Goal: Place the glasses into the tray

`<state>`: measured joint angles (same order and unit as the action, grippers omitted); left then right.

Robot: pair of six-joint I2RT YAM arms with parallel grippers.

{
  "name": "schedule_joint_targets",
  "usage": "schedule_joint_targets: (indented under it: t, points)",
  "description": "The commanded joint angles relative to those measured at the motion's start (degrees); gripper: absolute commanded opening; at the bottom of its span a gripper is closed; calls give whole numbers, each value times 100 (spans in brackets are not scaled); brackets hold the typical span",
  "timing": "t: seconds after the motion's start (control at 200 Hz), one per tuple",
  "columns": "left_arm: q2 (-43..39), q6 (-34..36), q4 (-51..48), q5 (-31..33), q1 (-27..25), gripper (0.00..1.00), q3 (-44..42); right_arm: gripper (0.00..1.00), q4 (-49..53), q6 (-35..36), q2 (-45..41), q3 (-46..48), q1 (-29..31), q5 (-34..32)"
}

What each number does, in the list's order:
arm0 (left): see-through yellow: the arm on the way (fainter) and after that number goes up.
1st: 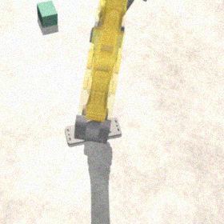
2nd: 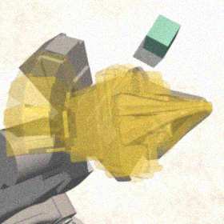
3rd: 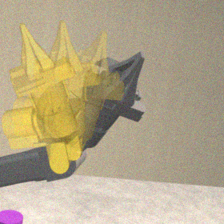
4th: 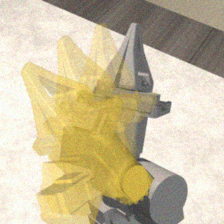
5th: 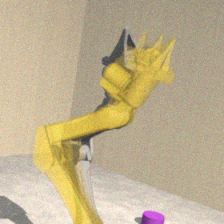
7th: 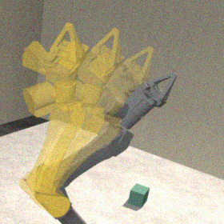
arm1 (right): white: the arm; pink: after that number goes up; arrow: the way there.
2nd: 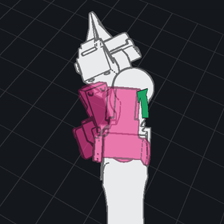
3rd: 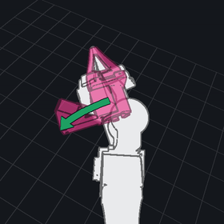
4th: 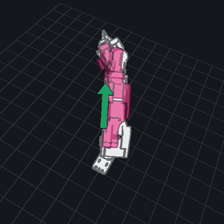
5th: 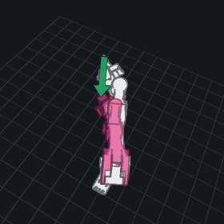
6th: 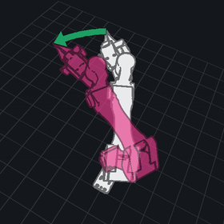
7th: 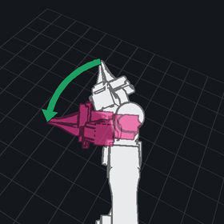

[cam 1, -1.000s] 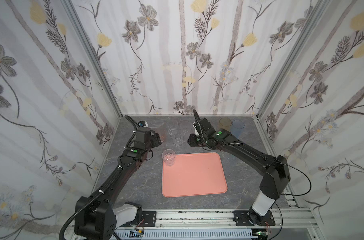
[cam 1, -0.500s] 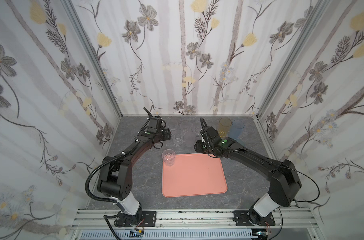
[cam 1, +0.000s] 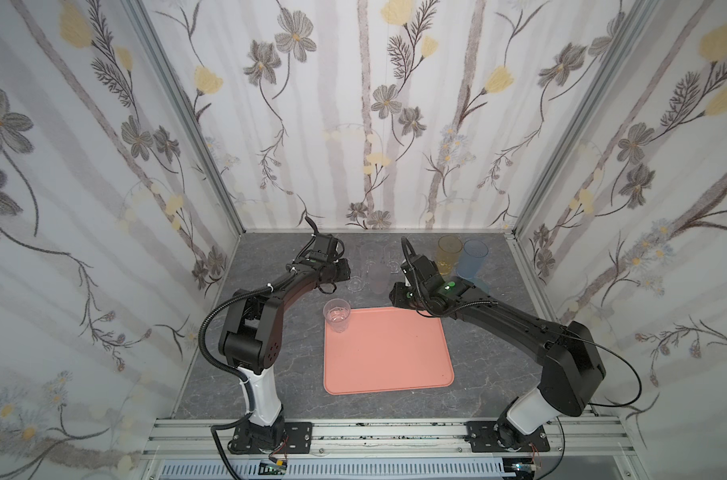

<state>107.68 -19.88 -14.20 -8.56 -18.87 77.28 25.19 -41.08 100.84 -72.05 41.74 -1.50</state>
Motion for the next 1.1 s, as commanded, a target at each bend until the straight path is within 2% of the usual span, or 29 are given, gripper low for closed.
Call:
schedule_joint_targets:
  t: [0.0, 0.355, 0.749, 1.094]
  points:
    - [127, 46, 40, 193, -48, 40, 167, 39, -199, -6, -30, 33, 3, -98]
    - [403, 10, 40, 445, -145, 24, 290, 39, -225, -40, -62, 7, 1, -135]
    - [-26, 10, 38, 442, -143, 9, -75, 38, -237, -40, -4, -63, 5, -115]
    - [-787, -37, 31, 578, -143, 0, -527, 38, -262, -92, -164, 53, 2, -125]
